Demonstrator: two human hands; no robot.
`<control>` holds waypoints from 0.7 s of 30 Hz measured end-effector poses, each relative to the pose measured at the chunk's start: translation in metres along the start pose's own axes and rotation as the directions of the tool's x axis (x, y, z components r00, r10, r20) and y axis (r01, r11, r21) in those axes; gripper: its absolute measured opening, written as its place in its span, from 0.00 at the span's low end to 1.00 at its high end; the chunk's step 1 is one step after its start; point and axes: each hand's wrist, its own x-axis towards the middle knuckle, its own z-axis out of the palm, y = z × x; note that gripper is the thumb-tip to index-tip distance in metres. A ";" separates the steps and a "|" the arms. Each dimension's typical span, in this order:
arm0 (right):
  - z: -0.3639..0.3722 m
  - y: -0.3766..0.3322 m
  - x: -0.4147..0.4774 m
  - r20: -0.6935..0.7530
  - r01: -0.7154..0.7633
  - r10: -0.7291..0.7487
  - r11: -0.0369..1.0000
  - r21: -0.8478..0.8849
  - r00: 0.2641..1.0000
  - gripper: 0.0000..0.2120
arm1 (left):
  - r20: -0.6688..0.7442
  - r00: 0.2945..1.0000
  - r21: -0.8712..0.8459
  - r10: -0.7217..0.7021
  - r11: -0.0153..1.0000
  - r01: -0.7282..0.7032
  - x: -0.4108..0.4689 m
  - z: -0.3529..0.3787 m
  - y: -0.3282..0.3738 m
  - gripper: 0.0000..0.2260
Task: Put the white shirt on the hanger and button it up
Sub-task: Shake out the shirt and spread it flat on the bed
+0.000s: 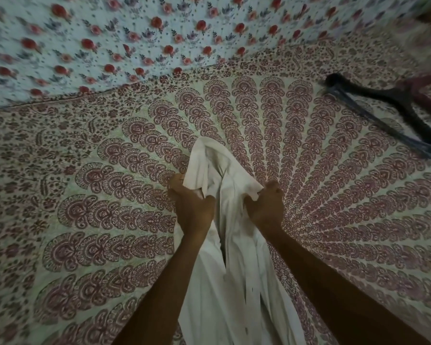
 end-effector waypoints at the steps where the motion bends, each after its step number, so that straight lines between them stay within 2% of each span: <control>1: 0.003 0.006 -0.003 0.044 -0.118 0.115 0.992 0.051 0.992 0.35 | -0.021 0.999 -0.022 -0.039 0.999 0.038 -0.004 -0.001 -0.003 0.35; 2: 0.006 0.011 -0.007 0.096 -0.203 0.192 0.971 0.125 0.977 0.33 | -0.045 0.997 -0.029 -0.065 0.998 0.064 -0.007 -0.001 -0.007 0.30; 3: 0.007 0.014 -0.011 0.161 -0.255 0.223 0.943 0.212 0.961 0.27 | -0.071 0.995 -0.021 -0.076 0.997 0.075 -0.011 -0.002 -0.011 0.23; 5: 0.005 0.013 -0.013 0.222 -0.288 0.212 0.866 0.409 0.952 0.20 | -0.127 0.991 0.015 -0.034 0.999 0.036 -0.015 -0.004 -0.018 0.11; 8: -0.003 0.007 0.000 0.180 -0.266 0.196 0.721 0.640 0.964 0.19 | -0.212 0.970 0.072 0.121 0.992 -0.108 -0.011 -0.008 -0.018 0.06; 10: -0.009 0.001 0.009 0.171 -0.228 0.152 0.703 0.674 0.973 0.12 | -0.259 0.939 0.085 0.226 0.974 -0.211 -0.008 -0.010 -0.010 0.08; 12: -0.011 -0.004 0.015 0.043 -0.078 0.066 0.746 0.661 0.997 0.05 | -0.263 0.912 0.088 0.316 0.949 -0.303 -0.007 -0.012 -0.001 0.11; 14: -0.015 -0.006 0.016 -0.170 0.110 -0.015 0.818 0.565 0.985 0.06 | -0.247 0.887 0.098 0.389 0.921 -0.377 -0.006 -0.014 0.007 0.13; 16: -0.017 -0.006 0.015 -0.274 0.163 -0.024 0.853 0.496 0.961 0.09 | -0.216 0.880 0.093 0.423 0.906 -0.413 -0.005 -0.015 0.011 0.14; 18: -0.019 -0.004 0.011 -0.151 0.102 -0.031 0.864 0.494 0.988 0.13 | -0.167 0.898 0.070 0.407 0.913 -0.401 -0.007 -0.015 0.012 0.15; 20: -0.020 0.000 0.009 0.124 -0.059 0.000 0.879 0.474 0.992 0.18 | -0.152 0.900 0.086 0.408 0.913 -0.399 -0.013 -0.014 0.011 0.15; 21: -0.021 0.001 0.007 0.193 -0.079 -0.006 0.897 0.434 0.981 0.15 | -0.146 0.888 0.110 0.436 0.899 -0.424 -0.016 -0.014 0.008 0.16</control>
